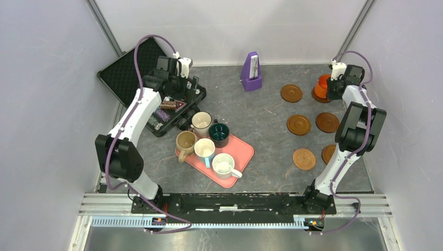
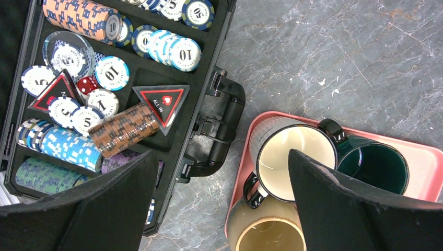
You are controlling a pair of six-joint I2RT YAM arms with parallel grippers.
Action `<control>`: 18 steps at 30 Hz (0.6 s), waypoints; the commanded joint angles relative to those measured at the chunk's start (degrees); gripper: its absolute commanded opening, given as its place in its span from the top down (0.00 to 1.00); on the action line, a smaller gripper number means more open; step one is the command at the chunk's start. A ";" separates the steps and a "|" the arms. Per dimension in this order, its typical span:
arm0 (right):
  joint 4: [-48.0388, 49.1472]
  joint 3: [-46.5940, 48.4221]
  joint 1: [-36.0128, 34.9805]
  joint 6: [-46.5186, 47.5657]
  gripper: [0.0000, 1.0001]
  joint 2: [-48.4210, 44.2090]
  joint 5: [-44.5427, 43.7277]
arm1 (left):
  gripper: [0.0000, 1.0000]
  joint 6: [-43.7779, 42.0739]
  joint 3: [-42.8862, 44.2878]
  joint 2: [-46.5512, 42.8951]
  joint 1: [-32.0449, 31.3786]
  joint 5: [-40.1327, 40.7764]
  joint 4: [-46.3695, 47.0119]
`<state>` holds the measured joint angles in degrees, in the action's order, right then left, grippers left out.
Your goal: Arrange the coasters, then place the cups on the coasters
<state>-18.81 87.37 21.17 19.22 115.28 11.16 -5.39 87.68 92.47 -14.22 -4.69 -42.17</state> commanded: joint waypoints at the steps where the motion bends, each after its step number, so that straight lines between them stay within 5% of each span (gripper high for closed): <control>1: 5.57 2.06 0.58 0.20 1.00 -0.11 -0.57 | 0.00 1.05 2.85 0.49 0.24 -0.12 -0.43; 11: 5.95 1.19 0.81 -0.41 0.95 0.56 0.26 | 0.00 0.19 4.04 1.28 0.33 -0.47 -1.76; 18: 6.12 0.15 1.41 -0.43 0.77 -0.11 0.23 | 0.00 0.10 4.44 1.74 0.33 -0.80 -2.03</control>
<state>-17.39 87.29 21.91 19.16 116.71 10.46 -5.39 89.52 93.45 -14.22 -4.75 -44.29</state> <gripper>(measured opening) 0.247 0.996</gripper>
